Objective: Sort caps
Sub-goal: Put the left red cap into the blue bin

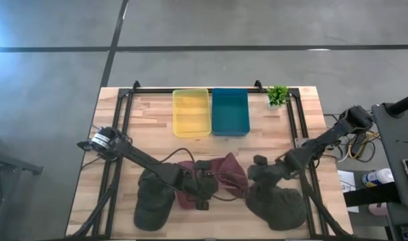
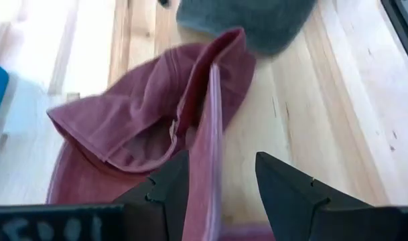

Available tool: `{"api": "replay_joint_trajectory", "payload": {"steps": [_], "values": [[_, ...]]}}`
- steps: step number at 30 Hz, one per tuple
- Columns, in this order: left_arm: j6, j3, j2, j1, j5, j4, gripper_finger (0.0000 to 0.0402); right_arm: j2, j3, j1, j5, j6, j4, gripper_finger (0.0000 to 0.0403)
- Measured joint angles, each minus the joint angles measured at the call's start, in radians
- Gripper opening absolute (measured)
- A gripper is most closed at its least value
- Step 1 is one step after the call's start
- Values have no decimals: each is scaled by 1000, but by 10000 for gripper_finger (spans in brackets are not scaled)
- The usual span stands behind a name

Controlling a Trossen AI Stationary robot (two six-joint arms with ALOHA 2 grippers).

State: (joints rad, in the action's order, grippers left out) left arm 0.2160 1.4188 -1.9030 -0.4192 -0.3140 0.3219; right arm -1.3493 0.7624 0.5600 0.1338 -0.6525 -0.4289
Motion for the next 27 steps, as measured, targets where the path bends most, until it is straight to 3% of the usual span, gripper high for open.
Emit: {"api": "replay_joint_trajectory", "payload": {"steps": [11, 21, 27], "values": [[-143, -3, -80, 1, -21, 5, 165, -154, -1, 45, 25, -118, 134, 219], [-96, -2, -87, 27, 22, -7, 165, -157, -2, 45, 43, -141, 193, 219], [-72, 63, -75, 17, 32, -46, 165, -172, -1, 27, 75, -135, 240, 219]]}}
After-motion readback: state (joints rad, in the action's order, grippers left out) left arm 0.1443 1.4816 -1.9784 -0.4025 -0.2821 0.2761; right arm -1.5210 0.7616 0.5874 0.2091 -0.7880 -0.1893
